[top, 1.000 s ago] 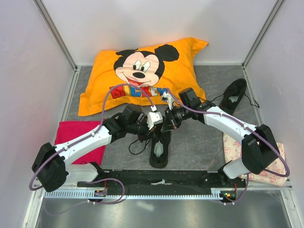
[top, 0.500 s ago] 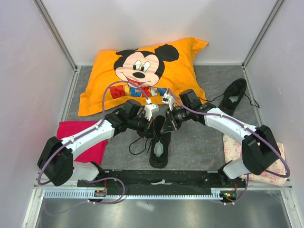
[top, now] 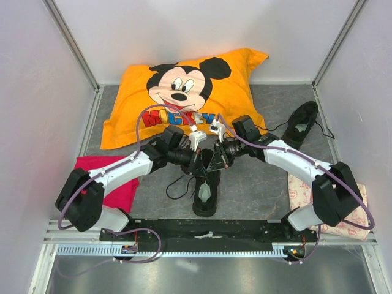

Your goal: Tie the shoes

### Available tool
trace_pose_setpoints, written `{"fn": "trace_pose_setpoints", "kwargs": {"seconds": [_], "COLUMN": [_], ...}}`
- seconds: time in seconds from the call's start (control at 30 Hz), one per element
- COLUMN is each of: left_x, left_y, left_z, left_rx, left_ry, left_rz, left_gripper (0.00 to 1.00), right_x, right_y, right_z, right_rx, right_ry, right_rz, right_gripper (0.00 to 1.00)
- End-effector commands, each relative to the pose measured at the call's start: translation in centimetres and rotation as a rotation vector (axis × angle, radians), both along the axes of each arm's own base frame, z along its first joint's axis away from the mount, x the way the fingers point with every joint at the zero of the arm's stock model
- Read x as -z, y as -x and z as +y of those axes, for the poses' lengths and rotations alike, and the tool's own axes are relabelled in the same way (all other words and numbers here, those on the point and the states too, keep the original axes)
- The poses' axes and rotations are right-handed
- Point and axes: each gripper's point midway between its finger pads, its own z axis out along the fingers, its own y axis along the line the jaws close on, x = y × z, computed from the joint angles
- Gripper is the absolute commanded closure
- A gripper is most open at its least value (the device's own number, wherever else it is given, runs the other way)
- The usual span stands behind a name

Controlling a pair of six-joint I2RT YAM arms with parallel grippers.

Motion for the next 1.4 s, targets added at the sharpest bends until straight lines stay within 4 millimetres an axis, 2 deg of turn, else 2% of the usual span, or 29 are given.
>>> {"fn": "trace_pose_setpoints", "kwargs": {"seconds": [0.0, 0.2, 0.67, 0.77, 0.83, 1.07, 1.17, 1.2, 1.27, 1.3, 1.37], "left_x": [-1.3, -1.4, -0.3, -0.8, -0.5, -0.1, 0.0, -0.2, 0.0, 0.1, 0.3], "left_y": [-0.8, -1.9, -1.1, -1.1, -0.6, -0.9, -0.9, -0.8, -0.8, -0.7, -0.8], "left_z": [-1.1, -1.1, -1.7, -2.2, -2.1, -2.5, -2.6, -2.6, -2.4, -2.4, -2.2], "left_rx": [-0.01, -0.027, -0.029, -0.026, -0.029, -0.035, -0.03, -0.024, -0.025, -0.025, -0.031], "left_ry": [0.066, 0.11, 0.19, 0.242, 0.257, 0.283, 0.294, 0.298, 0.296, 0.295, 0.293], "left_rz": [0.007, 0.009, 0.082, 0.083, 0.113, 0.134, 0.142, 0.148, 0.149, 0.15, 0.154], "left_gripper": [0.98, 0.98, 0.98, 0.98, 0.98, 0.98, 0.98, 0.98, 0.98, 0.98, 0.98], "right_x": [-1.9, -1.8, -2.0, -1.8, -1.6, -1.6, -1.7, -1.8, -2.5, -2.8, -3.5], "right_y": [0.3, 0.6, 0.5, 0.5, 0.6, 0.9, 0.8, 0.5, -0.2, -0.5, -1.3], "right_z": [0.2, 0.1, 0.6, 0.6, 0.5, 0.3, -0.1, -0.3, -1.2, -1.5, -2.5], "right_rx": [-0.019, -0.027, -0.033, -0.032, -0.03, -0.032, -0.023, -0.019, 0.0, 0.008, 0.032], "right_ry": [-0.072, -0.077, -0.108, -0.107, -0.106, -0.106, -0.096, -0.096, -0.113, -0.121, -0.146], "right_rz": [-0.036, -0.032, -0.017, -0.013, -0.007, -0.015, -0.018, -0.027, -0.024, -0.025, -0.01], "right_gripper": [1.0, 1.0, 1.0, 1.0, 1.0, 1.0, 0.87, 0.79, 0.72, 0.66, 0.61]}}
